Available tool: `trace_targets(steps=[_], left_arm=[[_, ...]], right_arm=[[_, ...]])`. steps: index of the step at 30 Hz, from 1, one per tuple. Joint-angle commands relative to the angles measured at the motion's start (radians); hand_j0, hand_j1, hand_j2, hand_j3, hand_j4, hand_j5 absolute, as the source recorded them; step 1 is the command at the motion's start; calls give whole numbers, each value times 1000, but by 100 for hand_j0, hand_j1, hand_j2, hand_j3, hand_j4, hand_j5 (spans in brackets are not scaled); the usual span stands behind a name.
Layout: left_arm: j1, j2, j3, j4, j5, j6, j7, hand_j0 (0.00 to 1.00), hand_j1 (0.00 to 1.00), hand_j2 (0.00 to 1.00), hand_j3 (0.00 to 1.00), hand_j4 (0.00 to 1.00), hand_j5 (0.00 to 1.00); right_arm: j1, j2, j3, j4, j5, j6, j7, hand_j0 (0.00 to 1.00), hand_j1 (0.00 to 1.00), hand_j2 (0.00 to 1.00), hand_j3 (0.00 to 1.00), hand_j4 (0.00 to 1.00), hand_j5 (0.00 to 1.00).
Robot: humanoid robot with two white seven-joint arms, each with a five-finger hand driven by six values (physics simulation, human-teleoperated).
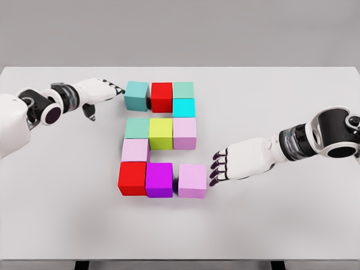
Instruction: Assemble the squares on the desktop into the number 2
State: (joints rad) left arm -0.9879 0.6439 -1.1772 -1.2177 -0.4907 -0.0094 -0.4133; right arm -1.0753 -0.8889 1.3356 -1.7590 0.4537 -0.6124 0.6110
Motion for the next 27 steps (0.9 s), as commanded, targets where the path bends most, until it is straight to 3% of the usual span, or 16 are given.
trace_targets(steps=[1, 27], left_arm=[[0, -3, -7, -5, -2, 0, 1, 100, 100, 100, 100, 100, 100], [-5, -1, -7, -25, 0, 0, 2, 100, 100, 100, 100, 100, 100]], right_arm=[[-2, 1, -3, 1, -4, 2, 0, 100, 100, 100, 100, 100, 100], [-18, 45, 0, 1, -7, 2, 0, 100, 100, 100, 100, 100, 100]])
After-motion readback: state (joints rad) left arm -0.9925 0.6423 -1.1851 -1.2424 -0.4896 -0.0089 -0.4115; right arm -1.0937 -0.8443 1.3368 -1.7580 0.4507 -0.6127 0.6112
